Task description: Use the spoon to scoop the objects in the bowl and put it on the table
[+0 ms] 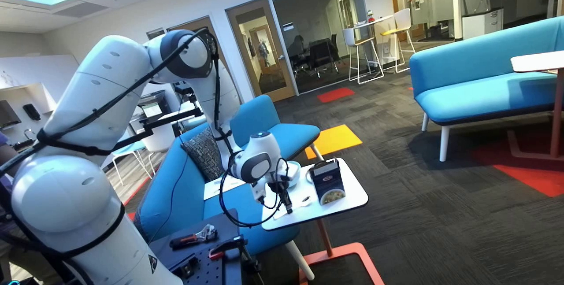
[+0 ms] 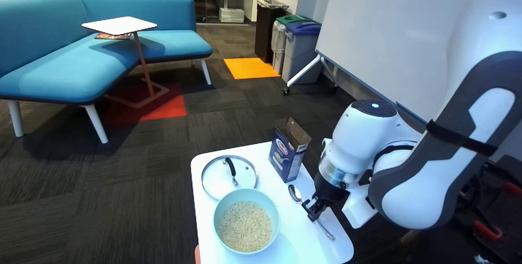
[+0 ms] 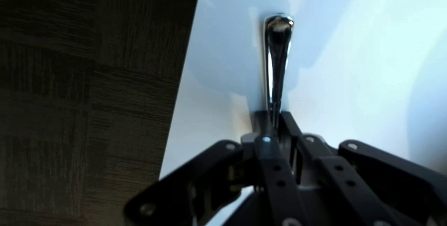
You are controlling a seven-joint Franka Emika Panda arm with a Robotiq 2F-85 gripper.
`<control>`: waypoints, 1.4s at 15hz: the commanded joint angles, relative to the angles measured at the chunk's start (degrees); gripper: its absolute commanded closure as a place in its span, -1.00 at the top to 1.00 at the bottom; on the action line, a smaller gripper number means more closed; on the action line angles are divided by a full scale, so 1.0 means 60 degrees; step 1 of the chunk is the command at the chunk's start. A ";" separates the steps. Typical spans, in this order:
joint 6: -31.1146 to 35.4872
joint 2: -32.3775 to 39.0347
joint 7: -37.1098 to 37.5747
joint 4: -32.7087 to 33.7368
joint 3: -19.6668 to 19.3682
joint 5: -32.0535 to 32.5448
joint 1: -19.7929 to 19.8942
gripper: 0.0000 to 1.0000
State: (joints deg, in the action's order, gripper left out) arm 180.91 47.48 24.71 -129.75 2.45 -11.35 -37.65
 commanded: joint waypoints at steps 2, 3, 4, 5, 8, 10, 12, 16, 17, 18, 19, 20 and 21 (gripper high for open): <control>-0.0766 -0.1210 -0.0166 -0.0878 -0.0765 -0.0093 -0.0841 -0.95; -0.1041 -0.1501 -0.0243 -0.1060 -0.0975 0.0018 -0.1072 -0.95; -0.1410 -0.1793 -0.0264 -0.1223 -0.1219 0.0146 -0.1337 -0.95; -0.1835 -0.2137 -0.0473 -0.1353 -0.1268 0.0418 -0.1366 -0.95; -0.3019 -0.3184 -0.1118 -0.1619 -0.1214 0.1530 -0.1321 -0.95; -0.3974 -0.3785 -0.1561 -0.1534 -0.0999 0.2298 -0.1050 -0.95; -0.5165 -0.4198 -0.1934 -0.1201 -0.0744 0.3054 -0.0802 -0.95; -0.6938 -0.4552 -0.3350 -0.0458 0.0385 0.3833 0.0184 -0.95; -0.6284 -0.4353 -0.2475 -0.0699 0.0409 0.3888 0.0251 -0.80; -0.6569 -0.4422 -0.2758 -0.0560 0.0650 0.3936 0.0459 -0.80; -0.6691 -0.4446 -0.2918 -0.0480 0.0766 0.3946 0.0562 -0.80; -0.6712 -0.4444 -0.2979 -0.0456 0.0793 0.3952 0.0596 -0.80; -0.6715 -0.4441 -0.2986 -0.0457 0.0794 0.3972 0.0601 -0.80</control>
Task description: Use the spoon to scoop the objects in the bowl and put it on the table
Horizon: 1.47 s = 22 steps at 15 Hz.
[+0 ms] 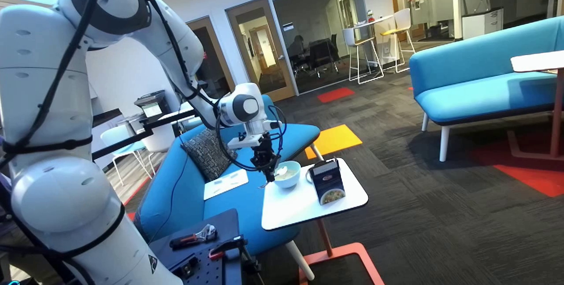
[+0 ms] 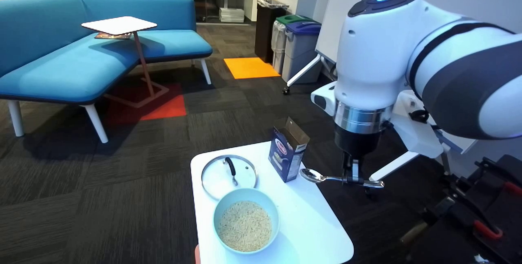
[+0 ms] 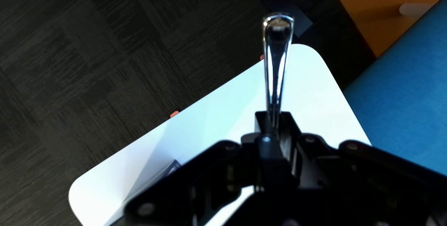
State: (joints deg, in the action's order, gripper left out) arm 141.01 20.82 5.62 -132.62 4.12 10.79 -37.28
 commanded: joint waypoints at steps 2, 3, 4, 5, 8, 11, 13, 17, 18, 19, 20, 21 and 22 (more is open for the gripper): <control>-0.0320 0.0095 0.0206 0.0288 0.0510 0.0582 0.0478 -0.95; -0.0616 0.0178 0.0195 0.0560 0.0564 0.0979 0.0463 -0.95; -0.0970 0.0269 0.0046 0.0855 0.0647 0.1327 0.0480 -0.95; -0.1352 0.0375 -0.0198 0.1184 0.0764 0.1596 0.0521 -0.95; -0.2922 0.0883 -0.1124 0.2472 0.1208 0.2036 0.0629 -0.95; -0.4300 0.1746 -0.2356 0.4035 0.1555 0.2250 0.0679 -0.95; -0.4920 0.2472 -0.3298 0.5128 0.1798 0.2293 0.0640 -0.95; -0.5602 0.3924 -0.4822 0.6927 0.2037 0.2421 0.0464 -0.95; -0.5643 0.4284 -0.5121 0.7282 0.2076 0.2434 0.0444 -0.95; -0.5641 0.4605 -0.5382 0.7591 0.2113 0.2402 0.0444 -0.95; -0.5182 0.3931 -0.4847 0.6667 0.2084 0.2345 0.0533 -0.95; -0.5182 0.4171 -0.4915 0.6868 0.2082 0.2338 0.0517 -0.80; -0.5176 0.4254 -0.4915 0.6884 0.2080 0.2337 0.0520 -0.80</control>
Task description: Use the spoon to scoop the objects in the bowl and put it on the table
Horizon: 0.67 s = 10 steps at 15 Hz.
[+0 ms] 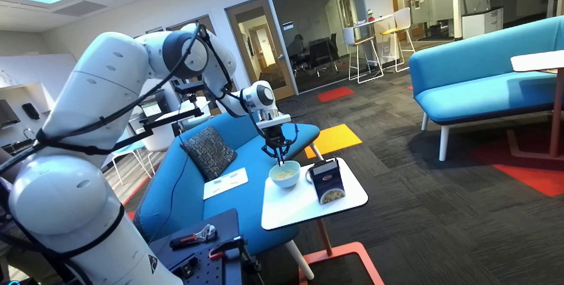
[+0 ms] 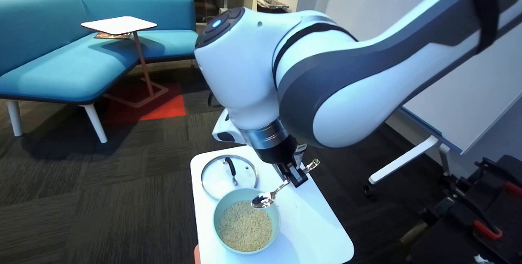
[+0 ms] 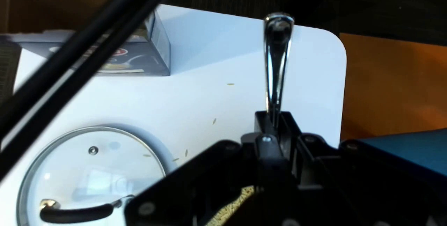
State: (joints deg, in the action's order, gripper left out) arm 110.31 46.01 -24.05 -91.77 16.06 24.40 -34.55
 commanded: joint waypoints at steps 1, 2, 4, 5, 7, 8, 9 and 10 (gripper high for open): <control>-0.0059 0.0071 0.0031 0.0072 0.0091 0.0068 0.0064 -0.80; -0.0059 0.0052 0.0030 0.0073 0.0093 0.0068 0.0064 -0.80; -0.0060 0.0015 0.0030 0.0074 0.0094 0.0068 0.0070 -0.95; -0.0172 0.0078 0.0093 0.0189 0.0053 0.0160 -0.0052 -0.95; -0.0528 0.0275 0.0219 0.0489 -0.0031 0.0279 -0.0284 -0.95; -0.0707 0.0377 0.0260 0.0621 -0.0060 0.0317 -0.0398 -0.95; -0.0907 0.0486 0.0308 0.0767 -0.0085 0.0366 -0.0520 -0.95; -0.1120 0.0576 0.0348 0.0896 -0.0107 0.0414 -0.0623 -0.95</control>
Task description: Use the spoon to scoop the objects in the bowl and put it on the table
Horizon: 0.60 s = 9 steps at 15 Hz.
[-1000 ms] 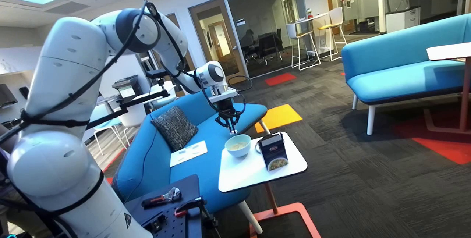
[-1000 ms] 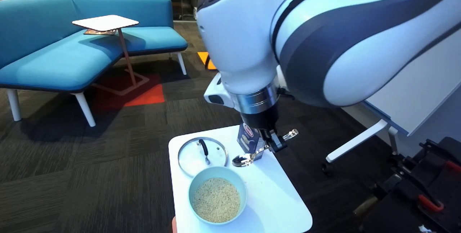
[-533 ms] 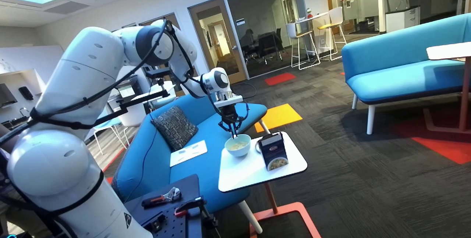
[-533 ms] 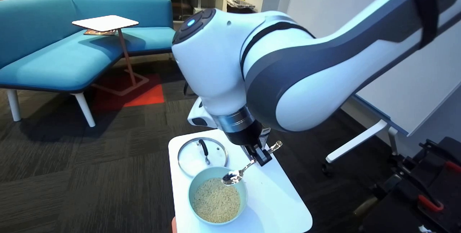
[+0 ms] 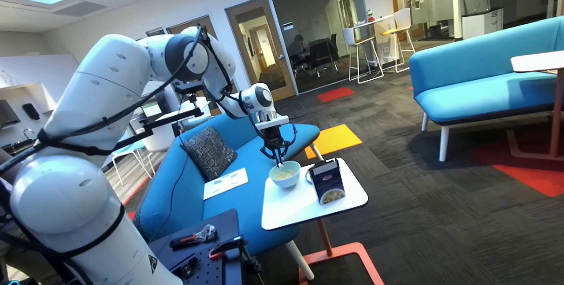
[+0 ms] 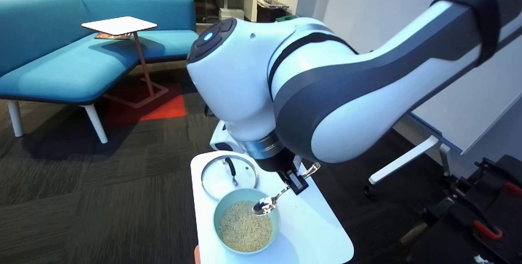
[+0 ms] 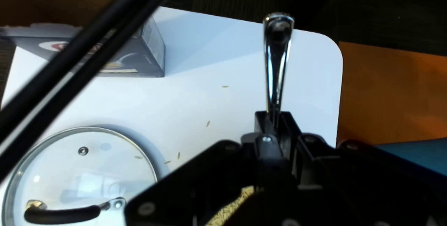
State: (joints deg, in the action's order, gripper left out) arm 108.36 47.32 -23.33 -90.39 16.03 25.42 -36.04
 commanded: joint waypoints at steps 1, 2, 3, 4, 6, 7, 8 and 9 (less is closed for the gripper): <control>-0.1109 0.0478 0.0285 0.0847 -0.0149 0.0293 -0.0520 -0.95; -0.1353 0.0576 0.0297 0.0990 -0.0173 0.0306 -0.0624 -0.95; -0.1619 0.0692 0.0334 0.1161 -0.0220 0.0333 -0.0745 -0.95; -0.1845 0.0789 0.0385 0.1308 -0.0267 0.0357 -0.0855 -0.95; -0.2254 0.1038 0.0411 0.1685 -0.0349 0.0405 -0.1045 -0.95; -0.2428 0.1156 0.0404 0.1874 -0.0402 0.0458 -0.1133 -0.95; -0.2592 0.1300 0.0385 0.2110 -0.0466 0.0532 -0.1223 -0.95; -0.2722 0.1427 0.0350 0.2322 -0.0535 0.0613 -0.1297 -0.95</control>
State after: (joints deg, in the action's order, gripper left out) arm 96.14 53.04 -21.98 -81.85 14.20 27.47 -42.01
